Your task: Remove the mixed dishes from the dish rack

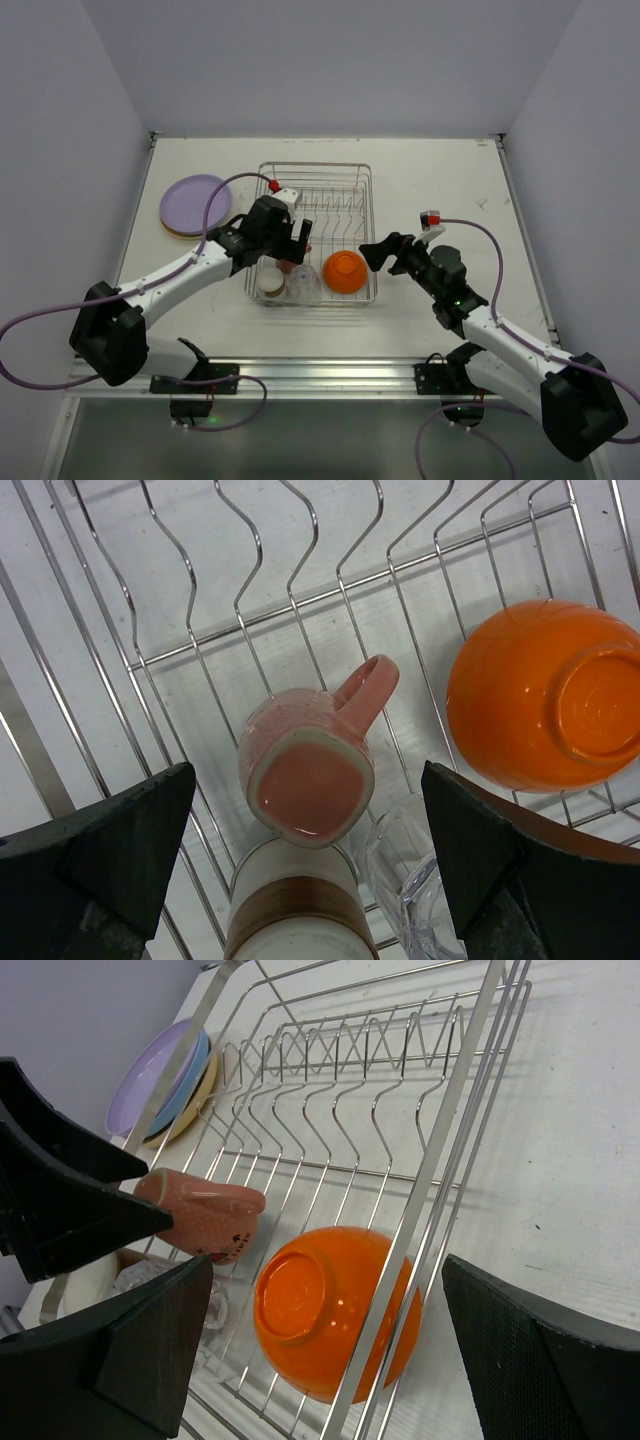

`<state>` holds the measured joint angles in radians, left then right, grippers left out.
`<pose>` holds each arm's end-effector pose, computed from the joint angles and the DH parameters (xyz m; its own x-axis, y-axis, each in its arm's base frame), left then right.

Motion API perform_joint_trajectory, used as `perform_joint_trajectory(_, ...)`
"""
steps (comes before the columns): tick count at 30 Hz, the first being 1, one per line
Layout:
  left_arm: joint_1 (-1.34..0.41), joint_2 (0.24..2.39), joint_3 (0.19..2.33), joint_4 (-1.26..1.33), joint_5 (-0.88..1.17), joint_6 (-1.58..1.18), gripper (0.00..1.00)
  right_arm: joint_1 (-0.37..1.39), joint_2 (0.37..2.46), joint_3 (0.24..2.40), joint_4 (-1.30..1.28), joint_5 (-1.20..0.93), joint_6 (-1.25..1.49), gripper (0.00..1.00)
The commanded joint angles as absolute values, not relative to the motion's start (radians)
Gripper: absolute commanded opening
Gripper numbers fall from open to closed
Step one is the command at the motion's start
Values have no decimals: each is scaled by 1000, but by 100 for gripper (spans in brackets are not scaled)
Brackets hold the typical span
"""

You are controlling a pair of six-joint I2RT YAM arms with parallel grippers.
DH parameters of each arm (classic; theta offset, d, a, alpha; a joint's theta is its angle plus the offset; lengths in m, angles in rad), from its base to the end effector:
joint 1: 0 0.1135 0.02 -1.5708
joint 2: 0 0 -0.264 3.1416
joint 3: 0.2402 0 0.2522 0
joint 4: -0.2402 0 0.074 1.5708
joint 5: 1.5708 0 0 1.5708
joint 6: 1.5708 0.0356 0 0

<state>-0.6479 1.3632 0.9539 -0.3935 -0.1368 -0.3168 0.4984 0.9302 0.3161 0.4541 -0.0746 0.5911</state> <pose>0.2342 -0.1712 0.2508 -0.7077 0.1486 -0.6907 0.3177 0.9402 -0.1232 0.1789 0.1004 0.2156 -0.4179 0.4053 -0.8131 -0.3715 0.7405 0.5600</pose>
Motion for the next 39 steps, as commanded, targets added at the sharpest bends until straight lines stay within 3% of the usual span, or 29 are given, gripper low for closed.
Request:
perform_joint_trajectory(1,-660,1339,968,-342,-110,-258,100,503,936,360,459,-84,578,99)
perform_joint_trajectory(13,-660,1425,1008,-331,-91,-201,100,503,927,359,451,-75,577,99)
perform_joint_trajectory(24,-658,1378,994,-311,-20,-23,100,502,936,362,448,-81,580,99)
perform_joint_trajectory(28,-658,1396,971,-313,104,52,100,503,942,362,451,-90,584,99)
perform_joint_trajectory(39,-655,1353,992,-359,120,186,100,503,965,364,463,-106,598,99)
